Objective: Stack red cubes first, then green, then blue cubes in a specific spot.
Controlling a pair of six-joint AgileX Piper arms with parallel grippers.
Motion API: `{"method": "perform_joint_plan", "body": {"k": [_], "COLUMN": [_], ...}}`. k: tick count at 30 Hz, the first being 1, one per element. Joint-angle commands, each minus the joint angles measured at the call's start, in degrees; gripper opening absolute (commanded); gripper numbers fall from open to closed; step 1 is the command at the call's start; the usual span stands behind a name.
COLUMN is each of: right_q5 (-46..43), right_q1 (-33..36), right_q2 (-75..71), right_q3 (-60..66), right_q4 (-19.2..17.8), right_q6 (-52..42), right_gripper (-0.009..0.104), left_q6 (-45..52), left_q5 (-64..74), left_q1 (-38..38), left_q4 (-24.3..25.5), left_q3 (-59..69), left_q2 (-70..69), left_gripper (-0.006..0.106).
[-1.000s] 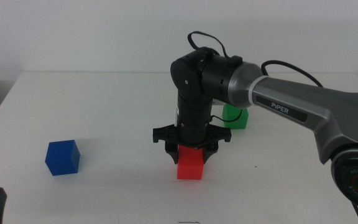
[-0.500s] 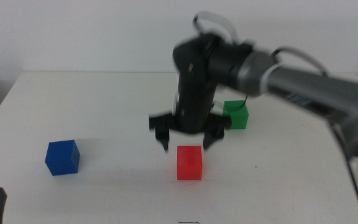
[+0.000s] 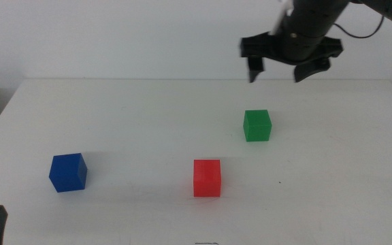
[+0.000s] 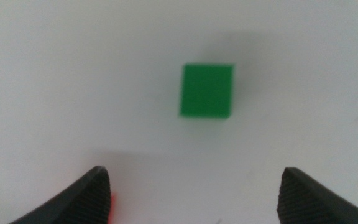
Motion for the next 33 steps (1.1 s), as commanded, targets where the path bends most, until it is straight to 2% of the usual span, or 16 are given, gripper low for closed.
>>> {"method": "perform_joint_plan", "body": {"k": [1,15,33], "right_q5": [-4.59,-9.85,-17.01], "right_q1": [-2.06,-3.05,-4.87], "right_q2": [-1.66,8.55,14.5], "right_q3": [-1.44,-1.44,-1.44], "right_q4": [-1.44,-1.7,-1.46], "right_q6": [-4.01,-5.87,-5.81], "right_gripper": [0.074,0.071,0.071], "left_q6": [-0.04,-0.04,-0.04], "left_q5": [-4.92,-4.92,-4.92], "left_q1": [-0.26,-0.26,-0.26], "left_q4": [-0.47,-0.47,-0.47], "left_q3": [-0.15,-0.15,-0.15], "left_q2": [-1.15,-1.15,-1.15], "left_gripper": [0.091,0.091,0.091]}}
